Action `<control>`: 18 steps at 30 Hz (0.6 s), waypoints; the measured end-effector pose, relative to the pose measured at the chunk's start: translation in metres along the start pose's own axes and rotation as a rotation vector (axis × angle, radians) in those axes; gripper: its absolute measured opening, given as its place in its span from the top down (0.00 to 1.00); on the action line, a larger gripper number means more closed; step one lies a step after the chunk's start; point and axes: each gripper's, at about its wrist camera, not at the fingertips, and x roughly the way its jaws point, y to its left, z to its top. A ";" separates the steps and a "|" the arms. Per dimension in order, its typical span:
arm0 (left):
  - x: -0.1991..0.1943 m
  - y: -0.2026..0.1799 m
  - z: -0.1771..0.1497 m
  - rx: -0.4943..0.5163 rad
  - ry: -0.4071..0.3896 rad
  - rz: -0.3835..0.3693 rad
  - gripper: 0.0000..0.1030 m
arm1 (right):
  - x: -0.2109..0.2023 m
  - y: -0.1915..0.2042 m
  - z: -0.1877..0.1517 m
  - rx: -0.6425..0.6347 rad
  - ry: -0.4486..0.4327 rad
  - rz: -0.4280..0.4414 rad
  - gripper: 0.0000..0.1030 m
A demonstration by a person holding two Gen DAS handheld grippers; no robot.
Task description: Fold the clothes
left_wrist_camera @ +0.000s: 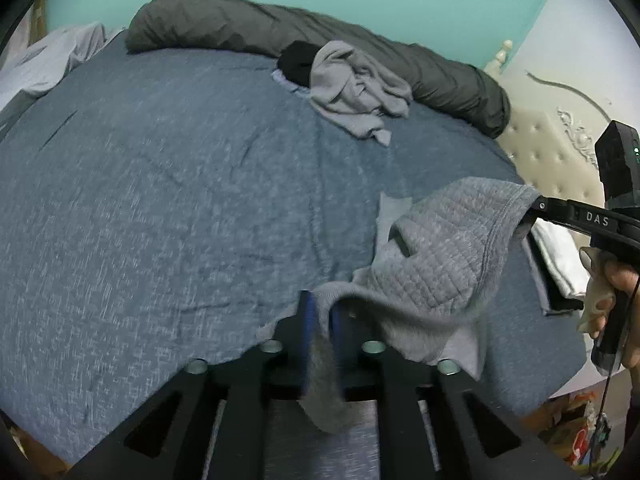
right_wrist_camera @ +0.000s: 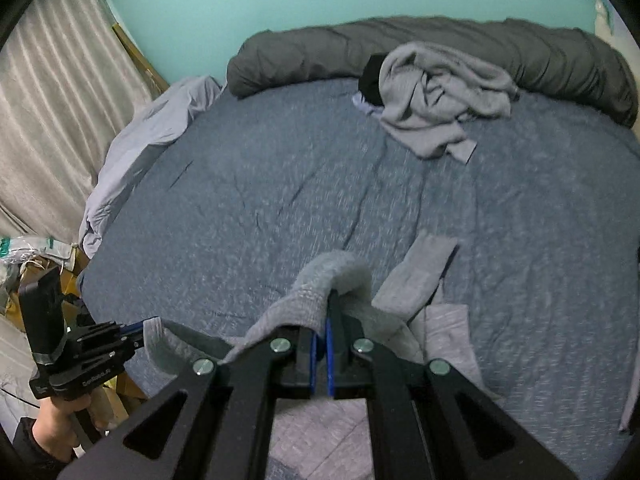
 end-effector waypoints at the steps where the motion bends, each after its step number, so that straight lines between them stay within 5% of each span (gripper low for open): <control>1: 0.003 0.003 -0.001 0.001 0.004 0.007 0.63 | 0.005 0.000 -0.002 0.000 0.008 0.003 0.97; 8: 0.001 -0.012 -0.004 0.177 -0.042 0.073 0.52 | 0.033 0.002 -0.001 -0.021 0.032 0.015 0.97; 18: 0.049 -0.052 0.022 0.340 0.048 -0.078 0.37 | 0.029 0.020 -0.008 -0.100 0.024 0.017 0.97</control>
